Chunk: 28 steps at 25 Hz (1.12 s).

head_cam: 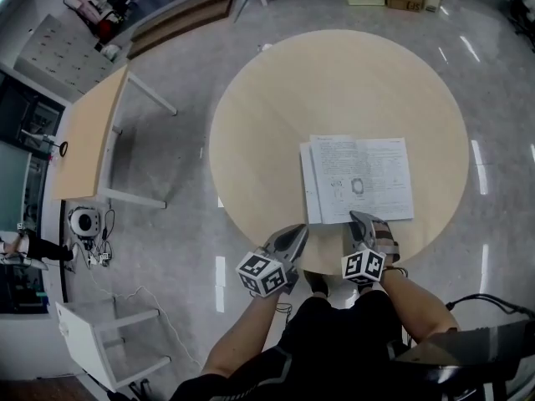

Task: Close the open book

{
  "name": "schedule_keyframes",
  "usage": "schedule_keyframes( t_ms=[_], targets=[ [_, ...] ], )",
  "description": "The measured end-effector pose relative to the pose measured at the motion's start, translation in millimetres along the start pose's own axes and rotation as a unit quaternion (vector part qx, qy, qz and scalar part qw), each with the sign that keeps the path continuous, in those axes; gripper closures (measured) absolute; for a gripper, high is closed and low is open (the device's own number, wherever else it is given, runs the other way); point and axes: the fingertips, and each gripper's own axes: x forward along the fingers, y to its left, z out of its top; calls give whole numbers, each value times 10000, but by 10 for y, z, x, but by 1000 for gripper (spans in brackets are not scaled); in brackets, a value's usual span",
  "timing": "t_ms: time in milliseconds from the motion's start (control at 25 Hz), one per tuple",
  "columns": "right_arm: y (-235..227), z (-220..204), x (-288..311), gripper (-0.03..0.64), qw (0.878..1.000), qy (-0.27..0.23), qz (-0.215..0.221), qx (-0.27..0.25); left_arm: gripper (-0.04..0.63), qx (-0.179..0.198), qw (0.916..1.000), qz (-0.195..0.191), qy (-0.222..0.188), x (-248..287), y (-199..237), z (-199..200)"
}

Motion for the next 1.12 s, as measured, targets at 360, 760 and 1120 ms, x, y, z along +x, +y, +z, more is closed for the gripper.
schedule_keyframes(
  t_ms=[360, 760, 1120],
  targets=[
    [-430, -225, -255, 581, 9743, -259, -68, 2237, 598, 133, 9996, -245, -32, 182, -198, 225],
    [-601, -872, -420, 595, 8777, -86, -79, 4791, 598, 367, 9965, -714, 219, 568, -615, 191],
    [-628, -1157, -417, 595, 7990, 270, 183, 6004, 598, 511, 9946, -855, 289, 745, -863, 246]
  ],
)
